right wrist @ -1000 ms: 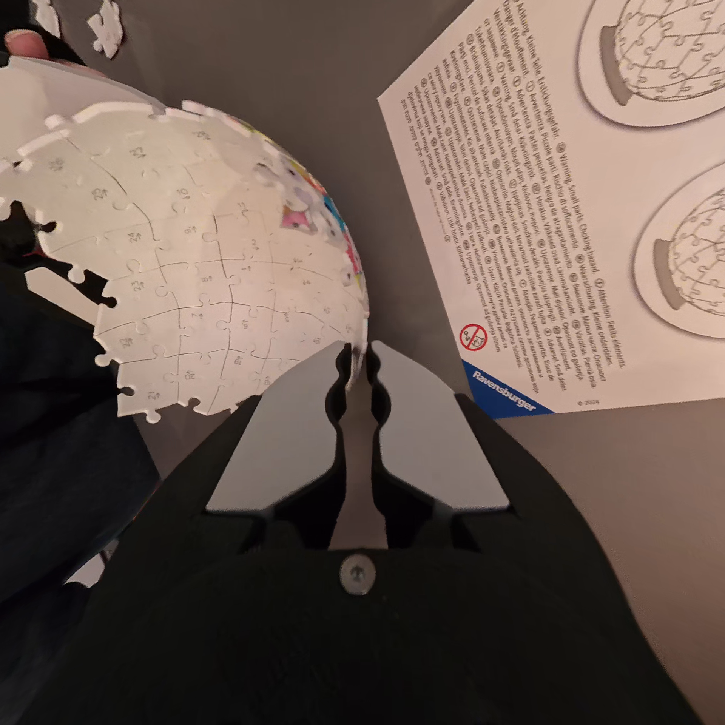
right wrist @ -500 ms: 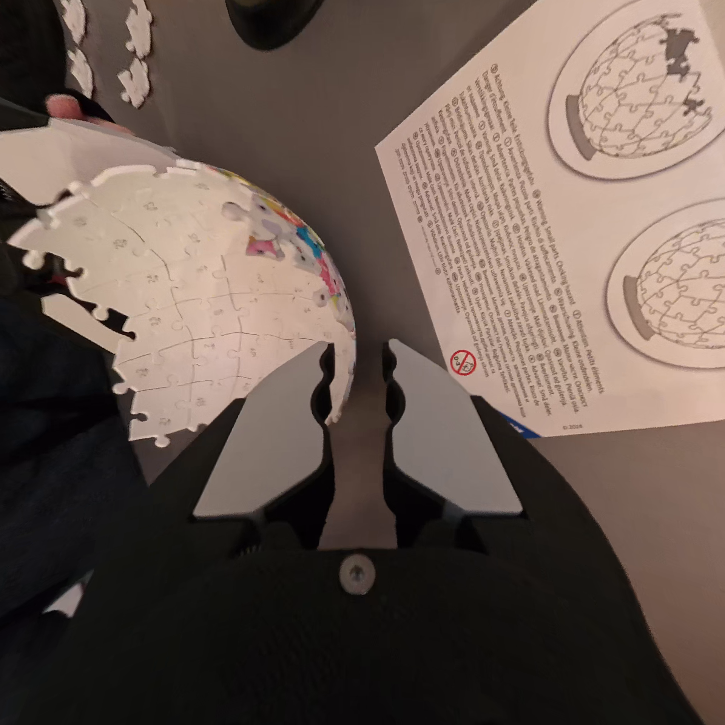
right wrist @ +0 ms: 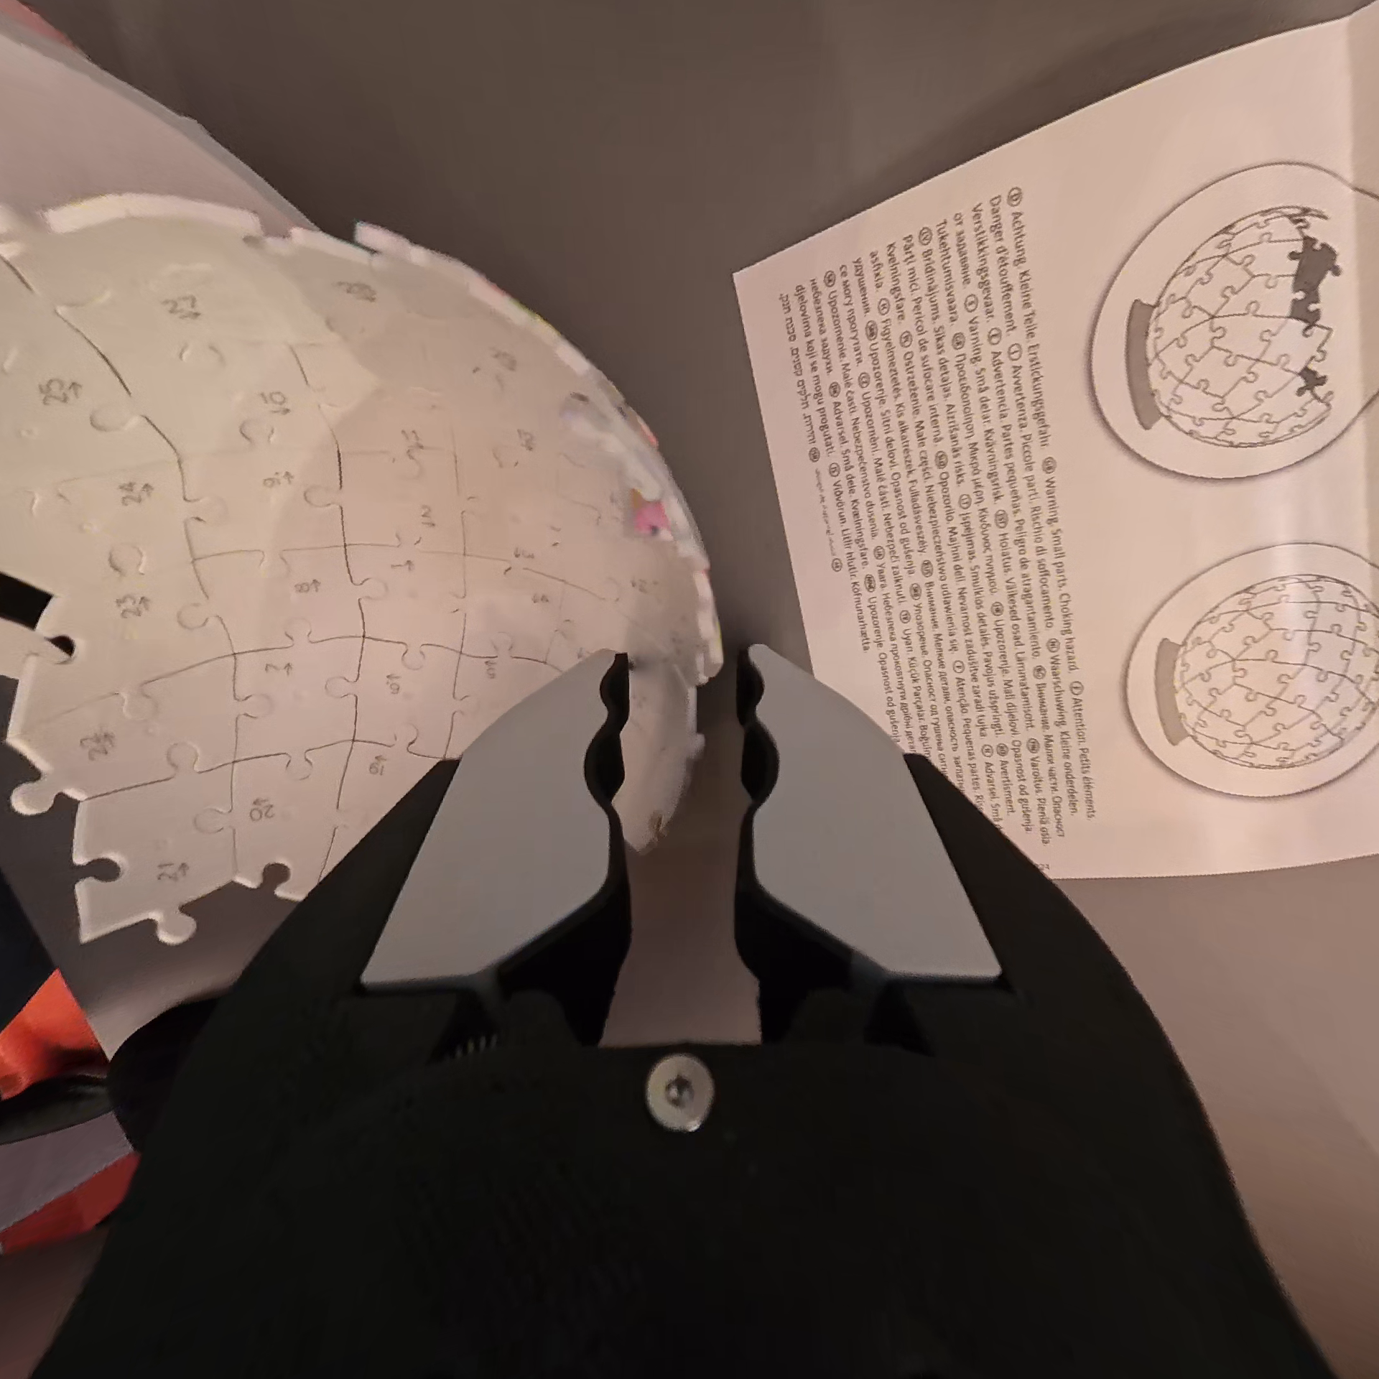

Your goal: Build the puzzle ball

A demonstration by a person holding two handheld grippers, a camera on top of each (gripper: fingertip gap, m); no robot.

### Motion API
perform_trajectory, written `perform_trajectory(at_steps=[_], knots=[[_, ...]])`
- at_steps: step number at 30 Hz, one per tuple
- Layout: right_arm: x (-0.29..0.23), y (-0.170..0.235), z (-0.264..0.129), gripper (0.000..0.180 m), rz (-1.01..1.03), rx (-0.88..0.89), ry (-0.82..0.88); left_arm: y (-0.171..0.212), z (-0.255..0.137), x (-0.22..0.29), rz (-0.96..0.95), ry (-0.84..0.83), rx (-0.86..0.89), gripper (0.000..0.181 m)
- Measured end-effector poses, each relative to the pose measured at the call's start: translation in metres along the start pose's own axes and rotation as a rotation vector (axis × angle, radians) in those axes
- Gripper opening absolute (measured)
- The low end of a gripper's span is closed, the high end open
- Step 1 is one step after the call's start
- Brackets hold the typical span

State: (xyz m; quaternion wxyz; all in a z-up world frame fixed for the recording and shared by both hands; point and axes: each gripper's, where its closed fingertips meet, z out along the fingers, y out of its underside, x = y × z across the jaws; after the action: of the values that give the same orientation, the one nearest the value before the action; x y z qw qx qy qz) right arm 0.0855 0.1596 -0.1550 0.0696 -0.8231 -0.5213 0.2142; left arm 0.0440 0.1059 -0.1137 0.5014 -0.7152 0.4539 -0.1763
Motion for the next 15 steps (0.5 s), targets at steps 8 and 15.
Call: perform_trajectory(at_steps=[8, 15], knots=[[0.0011, 0.0007, 0.0011, 0.024, -0.015, -0.026, 0.039, -0.0015, 0.0014, 0.0017, 0.003, 0.005, 0.003, 0.099], [0.0016, 0.001, 0.0011, 0.023, -0.022, -0.027, 0.046, -0.0034, 0.0017, 0.0025, -0.002, 0.01, 0.011, 0.099]])
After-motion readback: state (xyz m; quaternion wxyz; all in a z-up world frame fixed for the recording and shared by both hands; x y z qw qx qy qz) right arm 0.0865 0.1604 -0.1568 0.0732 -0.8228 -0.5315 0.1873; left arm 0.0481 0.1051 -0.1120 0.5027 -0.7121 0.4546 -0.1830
